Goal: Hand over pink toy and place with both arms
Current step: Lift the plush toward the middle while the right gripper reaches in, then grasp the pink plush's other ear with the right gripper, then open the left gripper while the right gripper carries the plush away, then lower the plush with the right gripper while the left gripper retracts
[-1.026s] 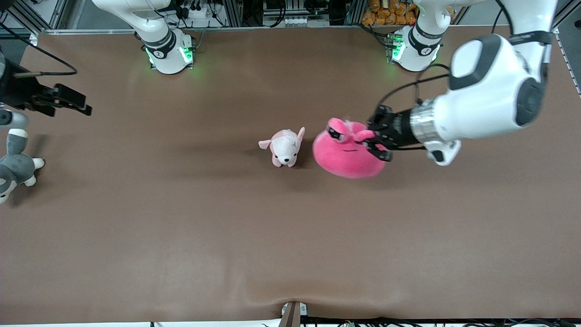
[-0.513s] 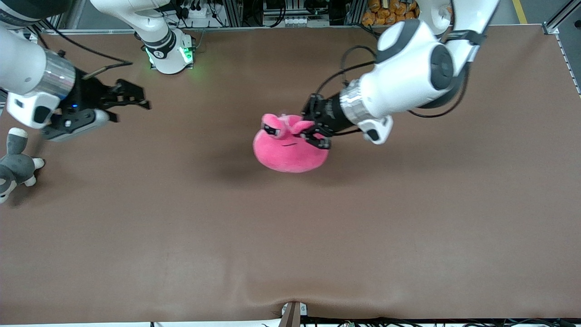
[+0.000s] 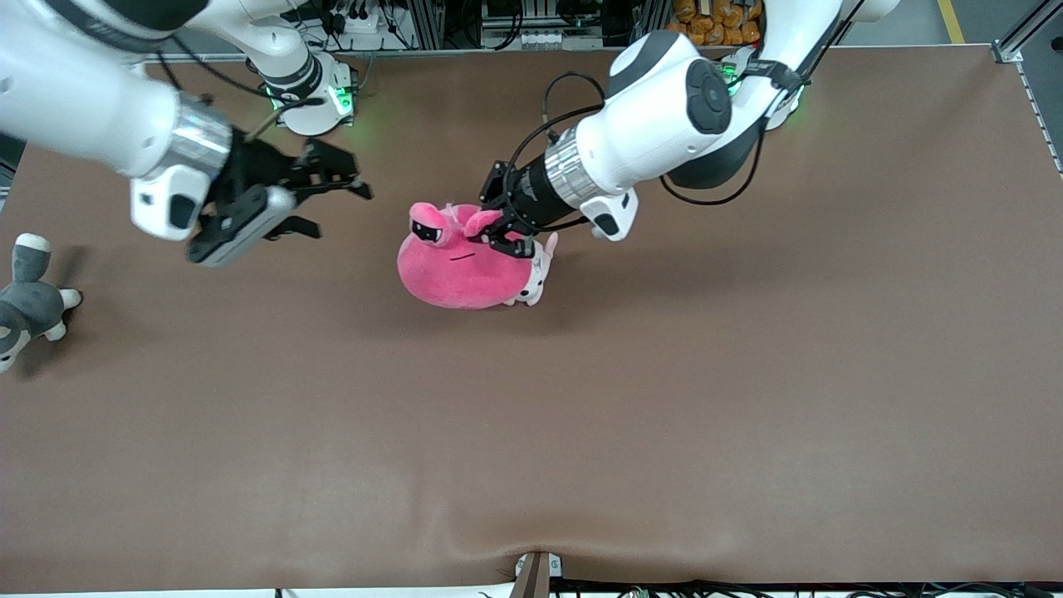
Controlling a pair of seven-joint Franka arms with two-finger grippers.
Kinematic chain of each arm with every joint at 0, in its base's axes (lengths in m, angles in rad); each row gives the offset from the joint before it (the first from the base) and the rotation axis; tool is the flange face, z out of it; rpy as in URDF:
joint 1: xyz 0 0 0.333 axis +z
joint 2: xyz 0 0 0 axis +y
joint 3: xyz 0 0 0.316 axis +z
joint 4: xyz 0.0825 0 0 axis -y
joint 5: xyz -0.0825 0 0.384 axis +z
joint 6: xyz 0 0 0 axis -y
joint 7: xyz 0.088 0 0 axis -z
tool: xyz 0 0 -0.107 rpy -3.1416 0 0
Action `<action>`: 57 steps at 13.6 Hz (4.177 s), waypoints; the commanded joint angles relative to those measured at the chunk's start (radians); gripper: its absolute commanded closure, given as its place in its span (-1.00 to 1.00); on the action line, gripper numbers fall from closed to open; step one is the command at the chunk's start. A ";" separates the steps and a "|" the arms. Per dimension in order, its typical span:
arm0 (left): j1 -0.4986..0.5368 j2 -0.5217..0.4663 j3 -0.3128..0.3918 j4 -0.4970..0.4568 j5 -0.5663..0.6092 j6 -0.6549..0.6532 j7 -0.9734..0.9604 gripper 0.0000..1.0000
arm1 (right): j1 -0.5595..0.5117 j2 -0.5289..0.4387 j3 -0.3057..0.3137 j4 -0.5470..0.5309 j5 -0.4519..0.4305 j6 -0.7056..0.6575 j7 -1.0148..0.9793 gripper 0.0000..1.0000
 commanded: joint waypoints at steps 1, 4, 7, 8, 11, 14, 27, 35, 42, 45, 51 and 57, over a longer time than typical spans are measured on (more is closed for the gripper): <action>-0.045 0.039 0.011 0.034 -0.003 0.064 -0.037 1.00 | 0.045 0.014 -0.015 0.005 -0.009 0.050 -0.092 -1.00; -0.056 0.049 0.012 0.034 -0.002 0.078 -0.041 1.00 | 0.045 0.044 -0.015 0.002 -0.048 0.062 -0.250 -1.00; -0.056 0.047 0.012 0.034 -0.002 0.078 -0.041 1.00 | 0.043 0.080 -0.013 -0.012 -0.049 0.059 -0.362 -1.00; -0.056 0.049 0.012 0.034 -0.002 0.078 -0.041 1.00 | 0.051 0.080 -0.013 -0.025 -0.049 0.058 -0.366 -1.00; -0.056 0.047 0.011 0.034 -0.002 0.081 -0.041 1.00 | 0.099 0.080 -0.015 -0.042 -0.052 0.061 -0.358 -1.00; -0.056 0.047 0.011 0.033 0.000 0.081 -0.042 1.00 | 0.105 0.081 -0.015 -0.039 -0.052 0.067 -0.356 -1.00; -0.056 0.043 0.014 0.031 0.021 0.080 -0.039 -1.00 | 0.039 0.077 -0.021 -0.033 -0.052 0.061 -0.361 1.00; 0.088 -0.046 0.011 0.028 0.334 -0.199 0.163 -1.00 | -0.267 0.089 -0.021 -0.094 -0.126 -0.069 -0.552 1.00; 0.326 -0.192 0.012 0.028 0.356 -0.621 0.885 -1.00 | -0.539 0.277 -0.019 -0.128 -0.127 -0.103 -1.086 1.00; 0.432 -0.243 0.014 0.031 0.363 -0.744 1.124 -1.00 | -0.596 0.351 -0.019 -0.127 -0.123 -0.114 -1.261 1.00; 0.493 -0.295 0.014 0.033 0.547 -0.906 1.497 -1.00 | -0.680 0.414 -0.019 -0.119 -0.088 -0.119 -1.279 1.00; 0.461 -0.369 0.182 0.020 0.584 -0.951 1.925 -1.00 | -0.730 0.442 -0.019 -0.006 -0.068 -0.119 -1.231 -1.00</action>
